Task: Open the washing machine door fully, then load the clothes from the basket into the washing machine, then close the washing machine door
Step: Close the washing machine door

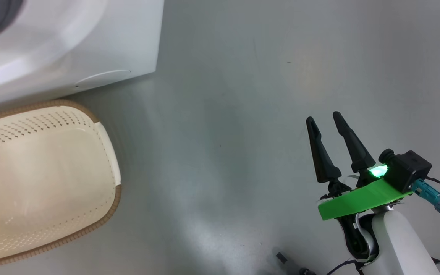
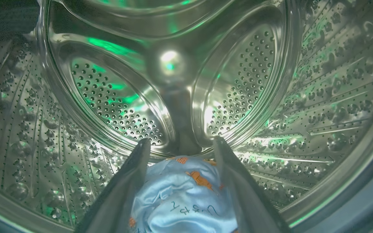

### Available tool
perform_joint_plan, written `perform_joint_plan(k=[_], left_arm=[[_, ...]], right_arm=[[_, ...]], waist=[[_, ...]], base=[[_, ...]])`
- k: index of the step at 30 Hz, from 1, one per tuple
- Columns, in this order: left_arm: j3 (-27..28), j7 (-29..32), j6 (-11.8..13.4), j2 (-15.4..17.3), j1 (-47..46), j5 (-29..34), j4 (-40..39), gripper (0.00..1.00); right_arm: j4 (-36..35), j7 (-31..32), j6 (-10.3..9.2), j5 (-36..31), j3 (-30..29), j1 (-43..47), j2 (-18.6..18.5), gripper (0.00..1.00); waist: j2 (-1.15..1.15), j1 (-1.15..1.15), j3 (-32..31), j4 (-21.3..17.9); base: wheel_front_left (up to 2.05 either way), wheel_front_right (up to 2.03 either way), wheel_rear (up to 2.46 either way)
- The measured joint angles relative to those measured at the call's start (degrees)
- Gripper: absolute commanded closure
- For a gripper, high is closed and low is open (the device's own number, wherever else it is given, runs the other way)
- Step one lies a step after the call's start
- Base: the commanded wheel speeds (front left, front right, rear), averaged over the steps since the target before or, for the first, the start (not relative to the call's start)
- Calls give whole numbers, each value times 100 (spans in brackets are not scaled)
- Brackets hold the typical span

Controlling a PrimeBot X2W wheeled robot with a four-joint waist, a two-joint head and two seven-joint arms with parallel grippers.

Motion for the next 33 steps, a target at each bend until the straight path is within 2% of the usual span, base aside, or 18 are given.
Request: perform_joint_plan(k=[16,33], left_arm=[[250,0,0,-446,1116,-30,-508,0],[255,1,0,-923,3050,-112,-1131,0]], right_arm=[[-11,0,0,-1,-157,1,-105,0],[59,0,0,-37,-177,53,-421,0]], waist=[[0,0,-230,249],[0,0,-813,606]], base=[[0,0,0],[0,0,0]])
